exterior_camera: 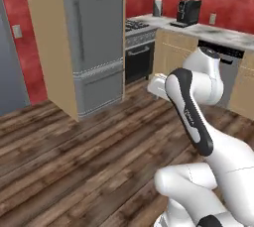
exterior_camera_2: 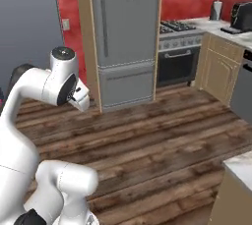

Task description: Place the pitcher and cup on the dining counter for serving.

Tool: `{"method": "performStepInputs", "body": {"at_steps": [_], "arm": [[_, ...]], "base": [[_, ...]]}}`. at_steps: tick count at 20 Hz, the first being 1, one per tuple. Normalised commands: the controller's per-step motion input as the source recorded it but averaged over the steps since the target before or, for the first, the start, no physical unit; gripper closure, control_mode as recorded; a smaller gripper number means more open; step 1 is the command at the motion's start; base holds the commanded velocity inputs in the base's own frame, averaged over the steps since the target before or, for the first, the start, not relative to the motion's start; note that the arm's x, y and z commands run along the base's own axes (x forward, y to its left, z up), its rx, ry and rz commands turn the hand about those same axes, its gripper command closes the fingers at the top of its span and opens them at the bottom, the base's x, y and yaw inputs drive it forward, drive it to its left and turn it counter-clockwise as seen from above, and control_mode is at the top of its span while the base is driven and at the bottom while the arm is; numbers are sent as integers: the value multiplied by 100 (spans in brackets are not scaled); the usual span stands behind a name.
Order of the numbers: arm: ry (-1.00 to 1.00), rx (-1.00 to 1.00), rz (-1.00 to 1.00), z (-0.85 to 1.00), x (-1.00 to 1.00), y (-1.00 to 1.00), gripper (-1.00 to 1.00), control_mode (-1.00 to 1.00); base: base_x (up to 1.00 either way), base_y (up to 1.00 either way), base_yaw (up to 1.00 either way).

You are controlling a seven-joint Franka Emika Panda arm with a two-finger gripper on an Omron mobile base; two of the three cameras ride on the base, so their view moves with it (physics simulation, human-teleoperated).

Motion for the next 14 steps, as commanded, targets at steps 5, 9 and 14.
{"method": "performStepInputs", "body": {"at_steps": [5, 9, 14], "arm": [[0, 0, 0, 0, 0, 0, -100, 100], [0, 0, 0, 0, 0, 0, -100, 100], [0, 0, 0, 0, 0, 0, -100, 100]], "base": [[37, 12, 80], [49, 0, 62], [46, 0, 57]]}}
